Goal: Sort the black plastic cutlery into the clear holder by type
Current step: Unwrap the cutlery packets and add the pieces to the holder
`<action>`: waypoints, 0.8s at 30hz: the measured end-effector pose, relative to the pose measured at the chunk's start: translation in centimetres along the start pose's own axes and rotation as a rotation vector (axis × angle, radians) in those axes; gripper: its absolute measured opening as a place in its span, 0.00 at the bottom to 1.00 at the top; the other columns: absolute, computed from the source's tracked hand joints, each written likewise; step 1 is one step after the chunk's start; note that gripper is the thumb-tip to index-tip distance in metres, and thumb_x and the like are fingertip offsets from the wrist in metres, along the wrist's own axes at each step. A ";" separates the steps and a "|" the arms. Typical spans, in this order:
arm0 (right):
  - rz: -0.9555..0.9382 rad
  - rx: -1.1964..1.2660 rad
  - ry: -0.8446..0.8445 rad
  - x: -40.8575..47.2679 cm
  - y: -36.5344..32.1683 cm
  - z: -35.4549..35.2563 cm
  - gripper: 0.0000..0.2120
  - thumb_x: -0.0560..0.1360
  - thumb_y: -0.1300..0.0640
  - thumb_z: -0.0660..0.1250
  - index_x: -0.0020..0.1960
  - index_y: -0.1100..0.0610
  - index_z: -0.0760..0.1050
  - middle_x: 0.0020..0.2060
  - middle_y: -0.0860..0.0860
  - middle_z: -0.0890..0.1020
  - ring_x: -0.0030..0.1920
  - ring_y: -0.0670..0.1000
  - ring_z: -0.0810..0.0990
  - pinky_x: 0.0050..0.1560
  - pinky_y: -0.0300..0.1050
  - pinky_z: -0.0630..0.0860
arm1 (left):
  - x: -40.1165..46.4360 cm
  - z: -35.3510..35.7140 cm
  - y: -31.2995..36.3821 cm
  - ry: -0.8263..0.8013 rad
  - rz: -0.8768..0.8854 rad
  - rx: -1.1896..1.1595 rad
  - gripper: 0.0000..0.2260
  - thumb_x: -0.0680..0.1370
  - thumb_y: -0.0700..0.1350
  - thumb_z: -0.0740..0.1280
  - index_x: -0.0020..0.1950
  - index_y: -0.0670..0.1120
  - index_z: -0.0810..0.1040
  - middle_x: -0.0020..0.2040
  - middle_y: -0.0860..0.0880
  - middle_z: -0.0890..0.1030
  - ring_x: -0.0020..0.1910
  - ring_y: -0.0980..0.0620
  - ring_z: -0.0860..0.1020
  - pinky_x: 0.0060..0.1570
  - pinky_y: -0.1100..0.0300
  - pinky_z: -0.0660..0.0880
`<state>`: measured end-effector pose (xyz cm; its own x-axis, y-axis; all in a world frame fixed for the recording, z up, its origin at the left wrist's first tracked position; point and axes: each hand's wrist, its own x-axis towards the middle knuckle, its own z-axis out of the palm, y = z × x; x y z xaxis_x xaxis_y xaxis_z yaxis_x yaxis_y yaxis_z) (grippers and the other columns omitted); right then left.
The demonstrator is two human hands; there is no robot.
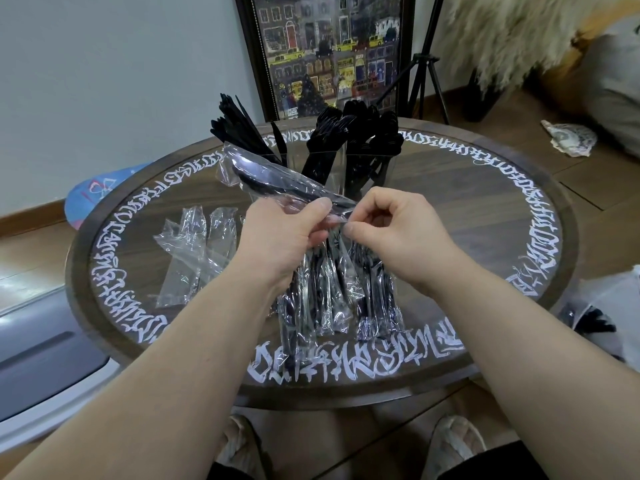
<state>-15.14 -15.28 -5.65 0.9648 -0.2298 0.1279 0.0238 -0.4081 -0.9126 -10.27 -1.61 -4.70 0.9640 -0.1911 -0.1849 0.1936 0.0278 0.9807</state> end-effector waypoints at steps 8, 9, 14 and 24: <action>0.120 0.453 -0.011 0.3 0.0 0.0 0.15 0.68 0.71 0.72 0.30 0.55 0.75 0.33 0.57 0.75 0.34 0.51 0.71 0.36 0.43 0.70 | 0.2 0.0 -0.1 0.000 0.039 0.004 0.06 0.75 0.39 0.70 0.38 0.40 0.80 0.34 0.47 0.83 0.35 0.54 0.82 0.33 0.65 0.76; 0.138 0.534 -0.011 0.4 0.0 -0.2 0.15 0.68 0.71 0.71 0.29 0.55 0.75 0.33 0.57 0.75 0.33 0.51 0.72 0.36 0.42 0.70 | 0.5 -0.1 -0.2 0.015 0.040 -0.021 0.06 0.75 0.38 0.70 0.40 0.38 0.79 0.36 0.46 0.83 0.36 0.52 0.82 0.36 0.64 0.78; 0.192 0.629 0.039 0.6 0.2 -0.7 0.12 0.72 0.70 0.68 0.34 0.57 0.74 0.31 0.52 0.77 0.34 0.49 0.74 0.37 0.41 0.74 | 0.6 -0.2 -0.2 0.010 0.050 -0.048 0.04 0.75 0.37 0.70 0.40 0.39 0.79 0.35 0.47 0.83 0.35 0.53 0.81 0.38 0.63 0.80; 0.101 -0.022 0.109 0.2 0.1 0.0 0.08 0.67 0.52 0.74 0.41 0.52 0.76 0.35 0.46 0.79 0.36 0.44 0.76 0.39 0.41 0.74 | 0.2 0.0 -0.5 0.020 0.176 0.166 0.07 0.74 0.41 0.71 0.36 0.50 0.81 0.33 0.53 0.83 0.34 0.54 0.79 0.34 0.61 0.75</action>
<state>-14.98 -15.42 -5.75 0.9278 -0.3647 0.0786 -0.0788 -0.3974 -0.9142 -10.18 -1.68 -5.25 0.9840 -0.1781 -0.0099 -0.0087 -0.1035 0.9946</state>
